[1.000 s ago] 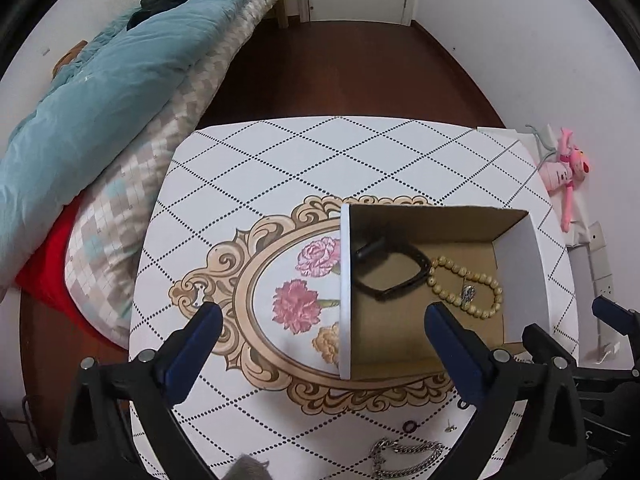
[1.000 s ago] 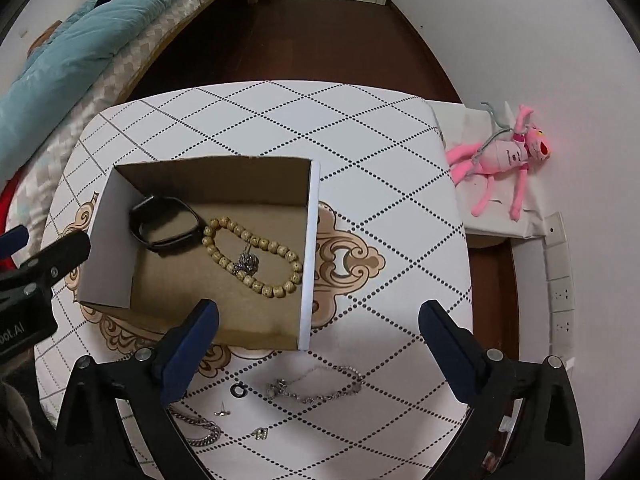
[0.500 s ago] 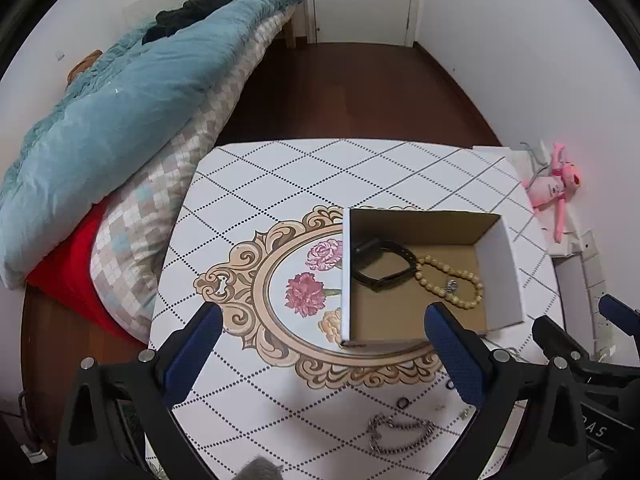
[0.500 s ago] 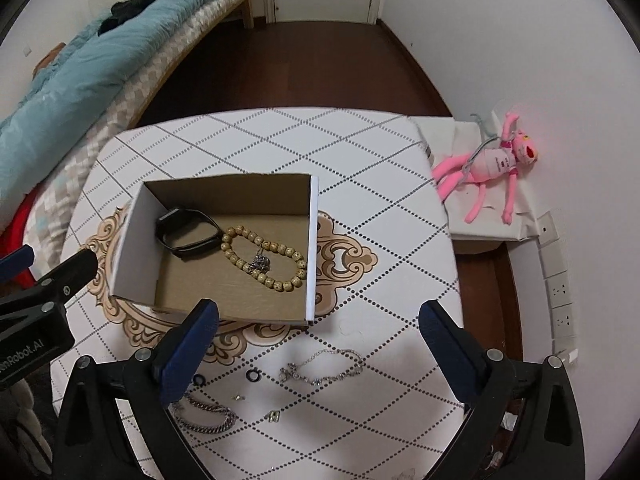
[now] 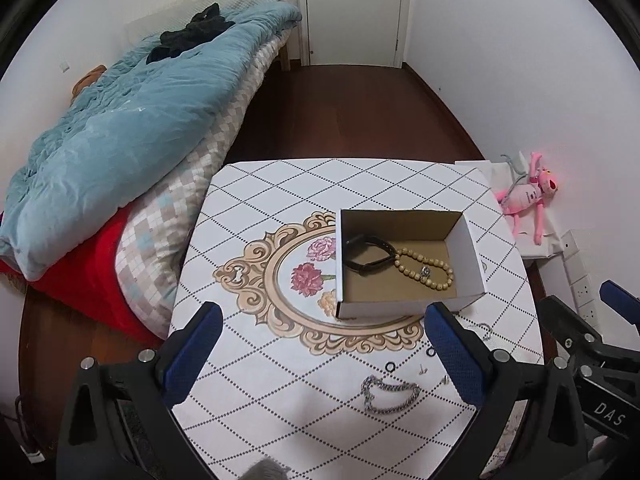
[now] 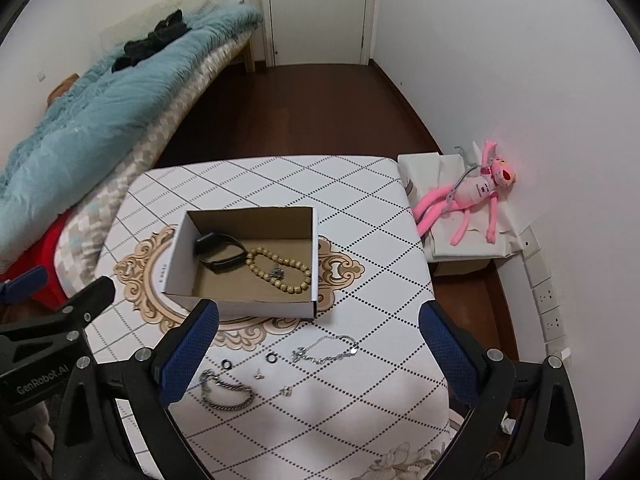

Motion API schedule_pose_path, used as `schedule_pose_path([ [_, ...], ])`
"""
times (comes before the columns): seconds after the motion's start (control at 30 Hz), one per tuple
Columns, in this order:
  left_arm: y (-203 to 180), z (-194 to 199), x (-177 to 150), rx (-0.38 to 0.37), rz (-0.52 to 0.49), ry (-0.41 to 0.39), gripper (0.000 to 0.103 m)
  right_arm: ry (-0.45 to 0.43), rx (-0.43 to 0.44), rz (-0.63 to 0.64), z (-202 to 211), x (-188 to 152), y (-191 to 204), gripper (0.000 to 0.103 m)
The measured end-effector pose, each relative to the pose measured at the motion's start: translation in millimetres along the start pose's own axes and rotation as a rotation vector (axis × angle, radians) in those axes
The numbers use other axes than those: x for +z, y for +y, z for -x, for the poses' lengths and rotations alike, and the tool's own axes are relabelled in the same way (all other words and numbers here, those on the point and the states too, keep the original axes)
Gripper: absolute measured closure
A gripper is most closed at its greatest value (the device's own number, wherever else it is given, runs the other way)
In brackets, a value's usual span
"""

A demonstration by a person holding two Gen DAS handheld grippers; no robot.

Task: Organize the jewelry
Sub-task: 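Lift both tools up out of the box, then grasp the silver chain bracelet with the left tool while the right tool grasps the silver necklace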

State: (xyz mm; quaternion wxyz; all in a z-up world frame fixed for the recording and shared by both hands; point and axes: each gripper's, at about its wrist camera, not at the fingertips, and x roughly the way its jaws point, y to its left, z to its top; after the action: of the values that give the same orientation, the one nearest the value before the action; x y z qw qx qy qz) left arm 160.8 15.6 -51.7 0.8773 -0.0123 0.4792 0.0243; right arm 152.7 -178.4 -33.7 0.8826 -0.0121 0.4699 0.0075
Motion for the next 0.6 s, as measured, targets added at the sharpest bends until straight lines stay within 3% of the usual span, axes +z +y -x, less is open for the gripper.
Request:
schedule_pose_path([
  [0.17, 3.8, -4.6, -18.6, 0.014, 0.008, 0.023, 0.000, 0.014, 0.034, -0.046, 4.7, -18.0, -6.6, 0.002],
  [0.4, 5.9, -51.2, -63.2, 0.005, 0.029, 0.137, 0.001, 0.102, 0.043, -0.127, -29.8, -59.6, -30.2, 0.002],
  [0.43, 3.9, -61.5, -70.5, -0.010, 0.025, 0.158, 0.003, 0.120, 0.047, -0.139, -37.2, -66.3, -34.3, 0.004],
  [0.53, -5.3, -85.2, -85.5, -0.033, -0.001, 0.207, 0.008, 0.155, 0.054, -0.163, -55.2, -81.3, -44.5, 0.022],
  [0.6, -10.7, -98.8, -93.2, -0.052, -0.015, 0.237, 0.019, 0.181, 0.066, -0.182, -68.4, -90.1, -51.4, 0.028],
])
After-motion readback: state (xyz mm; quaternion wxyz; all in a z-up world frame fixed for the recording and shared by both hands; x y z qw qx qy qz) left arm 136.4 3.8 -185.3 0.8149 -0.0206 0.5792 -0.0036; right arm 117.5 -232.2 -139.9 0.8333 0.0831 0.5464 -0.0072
